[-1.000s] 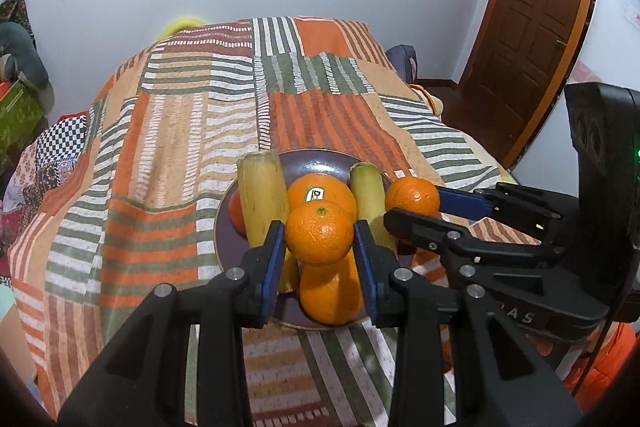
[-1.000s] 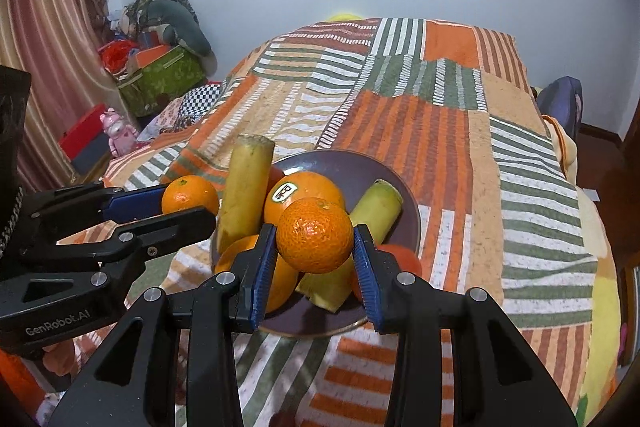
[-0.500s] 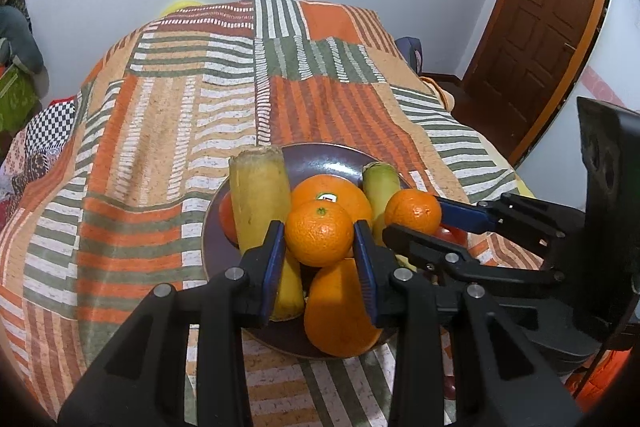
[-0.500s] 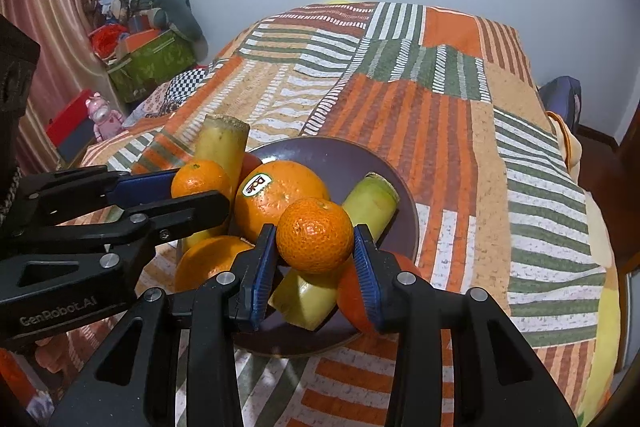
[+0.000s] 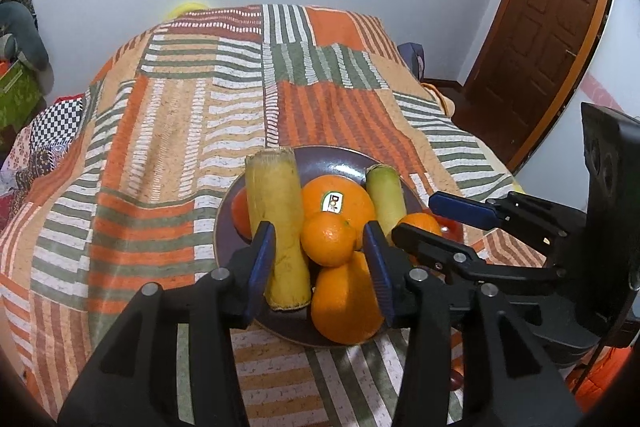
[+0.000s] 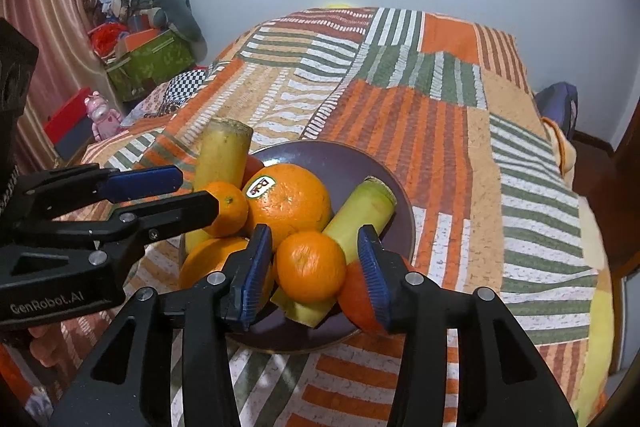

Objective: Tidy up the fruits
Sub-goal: 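Place the orange and tangerine onto the plate and open both tools, then grasp a dark red date with the right tool while the left tool grasps another date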

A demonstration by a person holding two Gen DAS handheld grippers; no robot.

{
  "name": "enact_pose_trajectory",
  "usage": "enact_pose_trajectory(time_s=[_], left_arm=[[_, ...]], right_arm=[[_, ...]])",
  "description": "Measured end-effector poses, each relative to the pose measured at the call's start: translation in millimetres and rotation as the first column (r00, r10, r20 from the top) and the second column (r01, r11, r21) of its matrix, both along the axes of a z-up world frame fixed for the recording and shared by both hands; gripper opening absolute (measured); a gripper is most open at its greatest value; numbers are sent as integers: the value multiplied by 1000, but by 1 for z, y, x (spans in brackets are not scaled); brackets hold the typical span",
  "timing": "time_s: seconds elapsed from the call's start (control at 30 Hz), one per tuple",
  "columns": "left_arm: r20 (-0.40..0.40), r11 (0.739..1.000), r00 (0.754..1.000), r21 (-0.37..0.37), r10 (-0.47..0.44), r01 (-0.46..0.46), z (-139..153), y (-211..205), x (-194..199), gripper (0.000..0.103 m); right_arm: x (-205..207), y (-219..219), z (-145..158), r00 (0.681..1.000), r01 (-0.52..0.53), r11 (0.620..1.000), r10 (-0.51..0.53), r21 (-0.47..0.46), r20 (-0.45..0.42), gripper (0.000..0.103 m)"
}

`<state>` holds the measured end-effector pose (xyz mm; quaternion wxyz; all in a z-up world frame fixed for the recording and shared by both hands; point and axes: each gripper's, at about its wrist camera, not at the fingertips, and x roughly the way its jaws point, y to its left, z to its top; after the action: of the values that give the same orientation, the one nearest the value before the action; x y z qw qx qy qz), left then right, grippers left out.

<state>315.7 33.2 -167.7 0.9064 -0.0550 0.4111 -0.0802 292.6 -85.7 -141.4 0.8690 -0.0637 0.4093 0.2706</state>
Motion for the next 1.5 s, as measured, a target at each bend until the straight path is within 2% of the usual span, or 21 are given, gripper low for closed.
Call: enact_pose_trajectory(time_s=[0.43, 0.67, 1.0, 1.3, 1.5], left_arm=[[49, 999, 998, 46, 25, -27, 35, 4, -60, 45], [23, 997, 999, 69, 35, -36, 33, 7, -96, 47], [-76, 996, 996, 77, 44, -38, -1, -1, -127, 47], [-186, 999, 983, 32, 2, 4, -43, -12, -135, 47], [-218, 999, 975, 31, -35, 43, -63, -23, -143, 47]], right_arm=[[-43, -11, 38, 998, -8, 1000, 7, 5, 67, 42], [-68, -20, 45, 998, 0, 1000, 1, -12, 69, 45], [-100, -31, 29, 1000, 7, 999, -5, -42, 28, 47], [-113, -35, -1, 998, 10, 999, -13, -53, -57, 47], [-111, -35, -23, 992, 0, 999, -7, -50, -127, 47]])
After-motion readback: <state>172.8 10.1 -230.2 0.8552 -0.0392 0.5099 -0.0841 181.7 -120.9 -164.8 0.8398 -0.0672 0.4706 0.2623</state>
